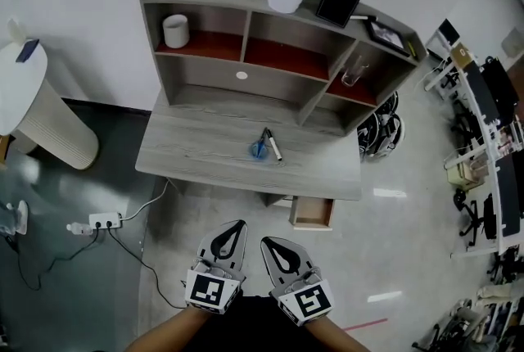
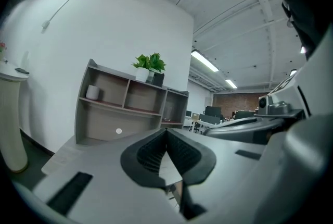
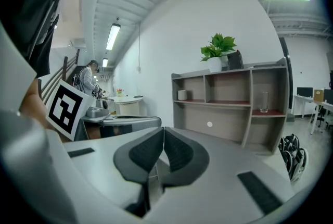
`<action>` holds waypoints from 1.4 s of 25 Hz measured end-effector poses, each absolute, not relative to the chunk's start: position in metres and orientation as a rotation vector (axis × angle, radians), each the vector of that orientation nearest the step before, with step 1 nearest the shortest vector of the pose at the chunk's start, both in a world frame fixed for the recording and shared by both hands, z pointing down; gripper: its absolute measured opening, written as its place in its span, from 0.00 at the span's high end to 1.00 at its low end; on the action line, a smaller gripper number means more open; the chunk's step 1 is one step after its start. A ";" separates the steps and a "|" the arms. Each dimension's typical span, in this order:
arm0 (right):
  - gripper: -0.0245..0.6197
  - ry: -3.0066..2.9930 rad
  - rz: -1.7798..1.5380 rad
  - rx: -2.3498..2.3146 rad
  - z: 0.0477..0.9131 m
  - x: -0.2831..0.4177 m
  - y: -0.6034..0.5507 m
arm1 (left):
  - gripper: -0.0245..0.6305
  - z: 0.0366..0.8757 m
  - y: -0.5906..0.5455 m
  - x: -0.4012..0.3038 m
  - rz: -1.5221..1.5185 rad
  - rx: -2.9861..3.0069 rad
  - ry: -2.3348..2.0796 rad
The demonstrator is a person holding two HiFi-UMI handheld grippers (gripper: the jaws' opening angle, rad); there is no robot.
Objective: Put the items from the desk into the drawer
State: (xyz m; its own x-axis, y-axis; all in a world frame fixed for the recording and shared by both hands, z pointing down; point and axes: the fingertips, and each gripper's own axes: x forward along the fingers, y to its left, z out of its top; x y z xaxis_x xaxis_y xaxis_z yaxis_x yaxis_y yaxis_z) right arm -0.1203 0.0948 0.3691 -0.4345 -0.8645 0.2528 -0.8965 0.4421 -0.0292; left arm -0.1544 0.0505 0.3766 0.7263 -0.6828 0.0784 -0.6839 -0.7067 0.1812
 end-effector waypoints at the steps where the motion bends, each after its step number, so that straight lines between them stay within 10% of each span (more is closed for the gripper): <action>1: 0.94 -2.478 0.243 1.554 0.372 -0.120 0.089 | 0.94 0.375 0.045 -0.155 0.001 2.741 -1.084; 35: 0.93 -2.176 0.586 1.641 0.501 -0.033 -0.141 | 0.94 0.423 -0.152 -0.118 0.113 2.649 -1.259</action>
State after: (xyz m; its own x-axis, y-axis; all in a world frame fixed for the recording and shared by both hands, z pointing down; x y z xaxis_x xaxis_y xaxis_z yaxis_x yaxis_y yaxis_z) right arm -0.0332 -0.1406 0.5005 -0.2664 -0.8178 0.5101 -0.9634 0.2426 -0.1142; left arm -0.1175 -0.1524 0.4229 0.6329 -0.7583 0.1566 -0.7740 -0.6147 0.1517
